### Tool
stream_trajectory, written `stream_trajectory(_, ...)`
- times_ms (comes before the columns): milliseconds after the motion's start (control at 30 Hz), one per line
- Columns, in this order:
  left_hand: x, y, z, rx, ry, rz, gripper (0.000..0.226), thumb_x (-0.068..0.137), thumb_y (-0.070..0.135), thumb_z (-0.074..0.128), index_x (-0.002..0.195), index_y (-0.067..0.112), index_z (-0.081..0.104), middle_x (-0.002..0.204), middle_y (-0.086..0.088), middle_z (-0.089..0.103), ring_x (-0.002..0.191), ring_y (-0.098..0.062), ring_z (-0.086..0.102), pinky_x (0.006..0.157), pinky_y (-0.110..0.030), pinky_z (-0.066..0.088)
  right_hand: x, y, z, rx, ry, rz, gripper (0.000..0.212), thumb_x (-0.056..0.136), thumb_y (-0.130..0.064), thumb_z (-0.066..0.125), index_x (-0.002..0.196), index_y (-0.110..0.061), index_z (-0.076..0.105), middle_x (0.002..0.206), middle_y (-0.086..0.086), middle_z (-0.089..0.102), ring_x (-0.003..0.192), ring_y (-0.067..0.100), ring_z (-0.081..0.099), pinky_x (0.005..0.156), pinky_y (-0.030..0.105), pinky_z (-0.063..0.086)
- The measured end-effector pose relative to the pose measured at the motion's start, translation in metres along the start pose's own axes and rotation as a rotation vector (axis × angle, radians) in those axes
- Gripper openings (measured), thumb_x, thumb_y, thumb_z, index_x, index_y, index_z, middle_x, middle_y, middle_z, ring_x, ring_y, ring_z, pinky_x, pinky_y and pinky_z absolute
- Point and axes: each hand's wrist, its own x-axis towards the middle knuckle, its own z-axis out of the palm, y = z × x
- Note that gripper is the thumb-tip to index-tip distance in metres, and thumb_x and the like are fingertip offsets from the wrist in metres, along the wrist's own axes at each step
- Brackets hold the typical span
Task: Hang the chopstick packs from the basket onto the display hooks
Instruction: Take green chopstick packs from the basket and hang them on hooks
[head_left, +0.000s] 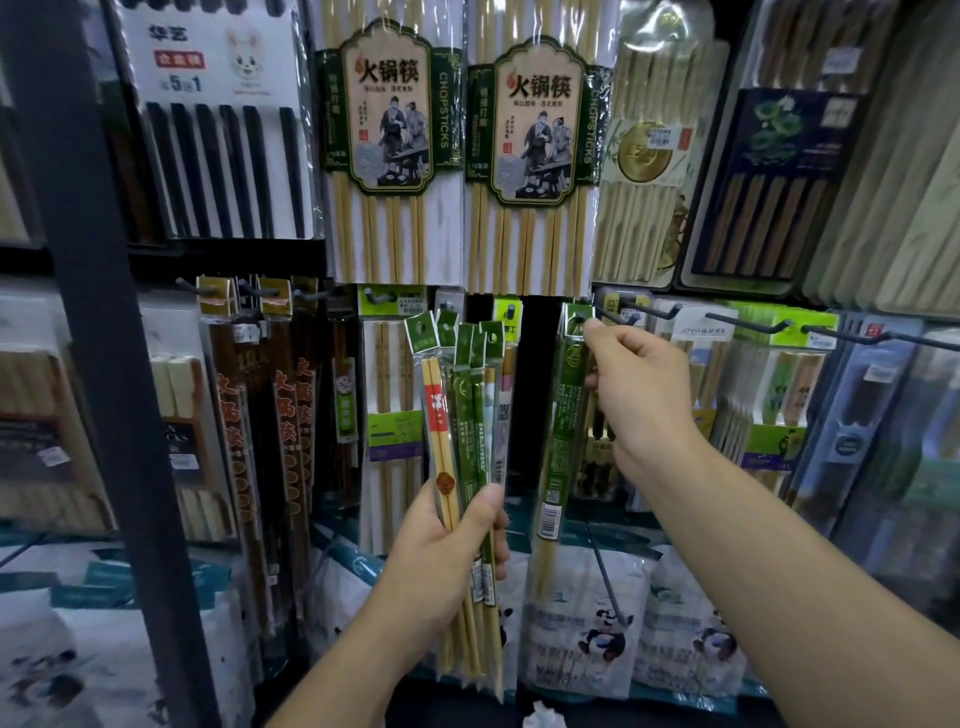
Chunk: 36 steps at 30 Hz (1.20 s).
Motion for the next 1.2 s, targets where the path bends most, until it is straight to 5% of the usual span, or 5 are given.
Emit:
stream_trajectory(267, 0.001, -0.005, -0.003, 0.049, 0.023, 0.005, 0.05, 0.082, 0.059, 0.071, 0.103, 0.014, 0.062, 0.073, -0.005, 0.072, 0.072, -0.021, 0.072, 0.074, -0.038, 0.058, -0.012, 0.013, -0.003, -0.083, 0.036, -0.059, 0.019, 0.095, -0.03, 0.07, 0.081, -0.018, 0.065, 0.062, -0.011, 0.054, 0.053, -0.003, 0.049, 0.059, 0.017, 0.042)
stream_trajectory(467, 0.0, -0.003, 0.001, -0.012, -0.006, -0.004, 0.045, 0.073, 0.05, 0.081, 0.102, 0.02, 0.066, 0.076, -0.008, 0.074, 0.069, -0.024, 0.073, 0.062, -0.029, 0.058, -0.038, 0.005, 0.004, -0.058, -0.246, -0.138, 0.006, 0.093, -0.03, 0.071, 0.088, -0.029, 0.074, 0.083, -0.012, 0.073, 0.074, 0.0, 0.065, 0.07, 0.015, 0.053)
stream_trajectory(733, -0.002, 0.003, 0.005, -0.069, 0.026, -0.002, 0.027, 0.096, 0.023, 0.068, 0.106, -0.002, 0.063, 0.08, -0.014, 0.075, 0.067, -0.03, 0.073, 0.058, -0.036, 0.059, -0.038, 0.003, 0.006, -0.062, -0.223, -0.135, 0.02, 0.096, -0.023, 0.068, 0.076, -0.025, 0.073, 0.066, -0.007, 0.063, 0.063, 0.007, 0.056, 0.06, 0.016, 0.049)
stream_trajectory(1000, 0.001, 0.003, 0.003, -0.056, 0.11, -0.03, 0.02, 0.1, 0.022, 0.063, 0.102, 0.007, 0.075, 0.099, -0.008, 0.08, 0.097, -0.026, 0.077, 0.083, -0.038, 0.063, -0.019, 0.0, -0.003, -0.029, -0.079, -0.073, 0.027, 0.101, -0.028, 0.06, 0.081, -0.013, 0.071, 0.056, -0.009, 0.048, 0.052, 0.005, 0.042, 0.048, 0.014, 0.038)
stream_trajectory(1200, -0.001, 0.004, 0.003, -0.034, 0.104, -0.022, 0.025, 0.097, 0.024, 0.067, 0.102, 0.0, 0.069, 0.083, -0.008, 0.078, 0.074, -0.019, 0.074, 0.064, -0.023, 0.059, -0.003, 0.001, -0.004, -0.055, -0.059, -0.069, 0.036, 0.102, -0.028, 0.058, 0.089, 0.004, 0.066, 0.049, -0.013, 0.032, 0.055, 0.011, 0.036, 0.074, 0.003, 0.043)
